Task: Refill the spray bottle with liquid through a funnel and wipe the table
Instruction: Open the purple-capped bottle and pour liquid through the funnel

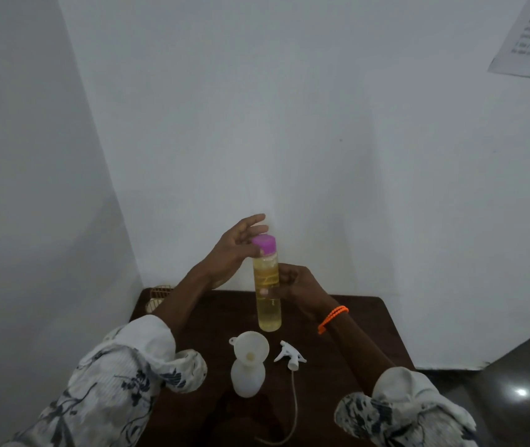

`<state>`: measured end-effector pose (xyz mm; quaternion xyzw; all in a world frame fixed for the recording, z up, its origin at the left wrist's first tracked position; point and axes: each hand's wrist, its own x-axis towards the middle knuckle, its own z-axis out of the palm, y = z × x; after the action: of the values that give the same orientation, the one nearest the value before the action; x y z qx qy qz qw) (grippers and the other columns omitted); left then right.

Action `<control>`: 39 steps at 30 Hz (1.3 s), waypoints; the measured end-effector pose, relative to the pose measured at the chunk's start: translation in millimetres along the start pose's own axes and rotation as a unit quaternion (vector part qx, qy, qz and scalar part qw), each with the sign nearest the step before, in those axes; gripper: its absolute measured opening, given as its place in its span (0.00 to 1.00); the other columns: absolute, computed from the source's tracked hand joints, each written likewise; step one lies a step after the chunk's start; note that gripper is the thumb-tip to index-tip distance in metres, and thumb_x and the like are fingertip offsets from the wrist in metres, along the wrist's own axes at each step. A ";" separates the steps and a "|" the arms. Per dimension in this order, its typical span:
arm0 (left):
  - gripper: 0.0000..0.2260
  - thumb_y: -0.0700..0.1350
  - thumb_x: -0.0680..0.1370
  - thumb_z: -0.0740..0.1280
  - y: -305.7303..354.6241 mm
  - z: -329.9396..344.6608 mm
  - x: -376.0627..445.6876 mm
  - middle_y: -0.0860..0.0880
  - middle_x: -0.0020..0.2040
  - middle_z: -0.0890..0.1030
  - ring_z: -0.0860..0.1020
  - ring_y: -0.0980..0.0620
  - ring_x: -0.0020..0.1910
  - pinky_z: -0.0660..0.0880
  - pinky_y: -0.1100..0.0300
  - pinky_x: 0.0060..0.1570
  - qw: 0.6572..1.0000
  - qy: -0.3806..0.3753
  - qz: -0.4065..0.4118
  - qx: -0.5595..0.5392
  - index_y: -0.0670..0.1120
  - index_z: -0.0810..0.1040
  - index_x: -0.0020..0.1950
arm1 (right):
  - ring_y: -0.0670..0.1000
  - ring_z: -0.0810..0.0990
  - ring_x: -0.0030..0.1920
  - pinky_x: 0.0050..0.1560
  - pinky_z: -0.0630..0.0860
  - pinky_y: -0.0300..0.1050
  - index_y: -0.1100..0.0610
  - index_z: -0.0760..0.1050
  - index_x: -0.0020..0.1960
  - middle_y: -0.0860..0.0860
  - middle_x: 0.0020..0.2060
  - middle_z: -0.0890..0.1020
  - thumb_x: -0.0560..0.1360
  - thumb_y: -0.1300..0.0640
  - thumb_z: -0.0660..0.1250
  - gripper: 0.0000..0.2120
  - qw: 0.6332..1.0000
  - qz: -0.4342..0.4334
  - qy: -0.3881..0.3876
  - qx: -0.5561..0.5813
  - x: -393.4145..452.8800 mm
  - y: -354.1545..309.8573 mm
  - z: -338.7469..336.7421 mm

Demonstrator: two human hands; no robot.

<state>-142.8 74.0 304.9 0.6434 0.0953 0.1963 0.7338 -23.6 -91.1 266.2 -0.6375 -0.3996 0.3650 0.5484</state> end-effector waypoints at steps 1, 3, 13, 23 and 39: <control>0.32 0.39 0.69 0.74 0.6 -0.3 -1.0 0.44 0.68 0.79 0.78 0.45 0.66 0.78 0.53 0.60 1.000 -0.006 0.003 -0.006 0.53 0.74 0.71 | 0.56 0.85 0.57 0.61 0.80 0.58 0.61 0.81 0.62 0.57 0.53 0.86 0.68 0.65 0.79 0.22 1.000 -0.001 0.001 -0.003 0.0 -0.6 0.3; 0.31 0.37 0.70 0.75 1.1 -2.0 -2.7 0.44 0.66 0.81 0.79 0.43 0.65 0.79 0.50 0.61 1.000 -0.008 0.017 0.015 0.52 0.75 0.71 | 0.56 0.85 0.57 0.60 0.80 0.57 0.61 0.81 0.61 0.57 0.53 0.86 0.68 0.65 0.79 0.22 1.000 -0.006 0.001 -0.006 -0.1 -1.5 0.2; 0.26 0.34 0.74 0.73 -0.5 -2.8 0.9 0.45 0.65 0.82 0.79 0.44 0.65 0.78 0.51 0.63 1.000 -0.013 0.003 0.025 0.48 0.77 0.71 | 0.57 0.85 0.57 0.60 0.81 0.56 0.61 0.81 0.61 0.57 0.54 0.86 0.67 0.67 0.79 0.23 1.000 -0.006 0.006 0.002 1.2 -3.0 -0.1; 0.25 0.40 0.74 0.73 -3.1 -0.7 2.0 0.47 0.66 0.80 0.78 0.47 0.66 0.78 0.53 0.61 0.998 -0.035 -0.007 0.043 0.52 0.77 0.71 | 0.55 0.85 0.56 0.59 0.81 0.55 0.60 0.81 0.61 0.56 0.53 0.87 0.67 0.65 0.80 0.23 1.000 -0.004 0.018 -0.004 4.8 1.6 2.5; 0.26 0.42 0.73 0.68 -14.5 6.3 3.4 0.47 0.68 0.76 0.75 0.47 0.66 0.77 0.57 0.57 0.994 -0.062 -0.016 0.092 0.57 0.75 0.71 | 0.53 0.86 0.53 0.53 0.82 0.46 0.56 0.81 0.60 0.52 0.50 0.87 0.66 0.63 0.80 0.24 0.996 -0.032 0.055 -0.068 1.2 14.2 -0.3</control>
<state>-134.9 68.4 291.9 0.7176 0.0772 0.1347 0.6789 -21.3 -91.2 252.1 -0.6793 -0.4129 0.2835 0.5364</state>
